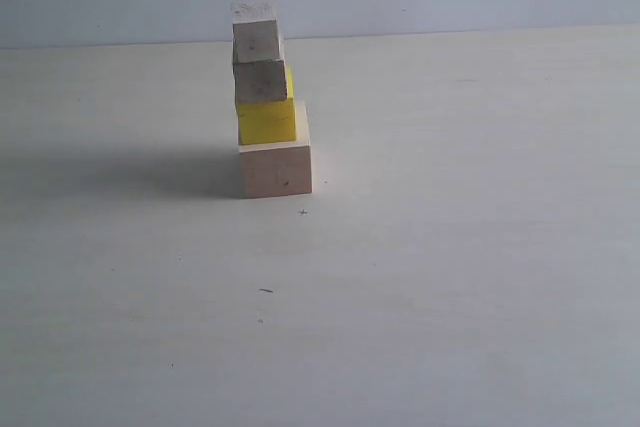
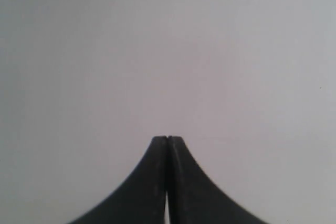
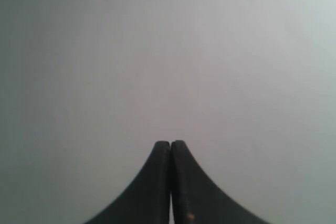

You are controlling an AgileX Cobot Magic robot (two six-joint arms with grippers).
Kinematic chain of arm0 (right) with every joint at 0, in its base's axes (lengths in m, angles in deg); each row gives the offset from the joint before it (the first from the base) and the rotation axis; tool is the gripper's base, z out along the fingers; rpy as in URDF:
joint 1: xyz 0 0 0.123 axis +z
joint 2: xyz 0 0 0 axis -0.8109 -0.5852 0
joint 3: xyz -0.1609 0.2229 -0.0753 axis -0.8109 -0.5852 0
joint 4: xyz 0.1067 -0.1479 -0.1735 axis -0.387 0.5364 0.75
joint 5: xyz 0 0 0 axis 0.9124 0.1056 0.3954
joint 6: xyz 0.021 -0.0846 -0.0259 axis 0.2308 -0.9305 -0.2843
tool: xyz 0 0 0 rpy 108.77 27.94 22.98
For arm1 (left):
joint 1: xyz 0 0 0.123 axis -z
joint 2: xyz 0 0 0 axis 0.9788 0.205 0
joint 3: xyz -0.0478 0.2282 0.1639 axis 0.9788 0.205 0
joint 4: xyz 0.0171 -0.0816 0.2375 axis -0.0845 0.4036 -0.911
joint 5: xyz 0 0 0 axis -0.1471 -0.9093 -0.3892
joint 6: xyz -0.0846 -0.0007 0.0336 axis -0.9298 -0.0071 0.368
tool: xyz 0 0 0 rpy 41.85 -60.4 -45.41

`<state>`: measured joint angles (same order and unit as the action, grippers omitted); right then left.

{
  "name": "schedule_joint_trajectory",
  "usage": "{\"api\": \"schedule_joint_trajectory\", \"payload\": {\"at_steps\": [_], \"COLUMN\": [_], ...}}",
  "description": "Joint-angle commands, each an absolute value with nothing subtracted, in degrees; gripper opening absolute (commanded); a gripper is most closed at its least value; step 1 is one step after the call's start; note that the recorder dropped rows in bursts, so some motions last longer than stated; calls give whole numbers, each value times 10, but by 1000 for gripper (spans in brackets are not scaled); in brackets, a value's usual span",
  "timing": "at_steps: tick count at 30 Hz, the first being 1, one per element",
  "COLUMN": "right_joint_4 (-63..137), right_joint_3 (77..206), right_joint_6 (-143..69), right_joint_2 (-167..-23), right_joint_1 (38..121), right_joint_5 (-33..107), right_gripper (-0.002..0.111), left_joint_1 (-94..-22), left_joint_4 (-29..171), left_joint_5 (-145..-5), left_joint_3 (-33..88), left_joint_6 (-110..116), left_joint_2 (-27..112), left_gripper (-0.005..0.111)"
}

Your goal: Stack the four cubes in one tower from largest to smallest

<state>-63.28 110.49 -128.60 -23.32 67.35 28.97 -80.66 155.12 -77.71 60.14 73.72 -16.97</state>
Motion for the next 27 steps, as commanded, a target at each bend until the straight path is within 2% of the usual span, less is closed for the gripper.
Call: {"api": "schedule_joint_trajectory", "payload": {"at_steps": [1, 22, 27], "right_joint_4": [-632, -632, -632], "right_joint_3": [1103, 1103, 1103], "right_joint_6": [-1283, -1283, -1283], "right_joint_2": [-231, -231, -231], "right_joint_1": [671, 671, 671], "right_joint_5": [286, 286, 286], "right_gripper": [0, 0, 0], "left_joint_1": [-804, -806, -849], "left_joint_4": [1552, 1550, 1548], "left_joint_5": [-780, -780, -804], "left_joint_3": [602, 602, 604], "left_joint_6": [739, 742, 747], "left_joint_2": [-173, -176, -219], "left_gripper": [0, 0, 0]}}
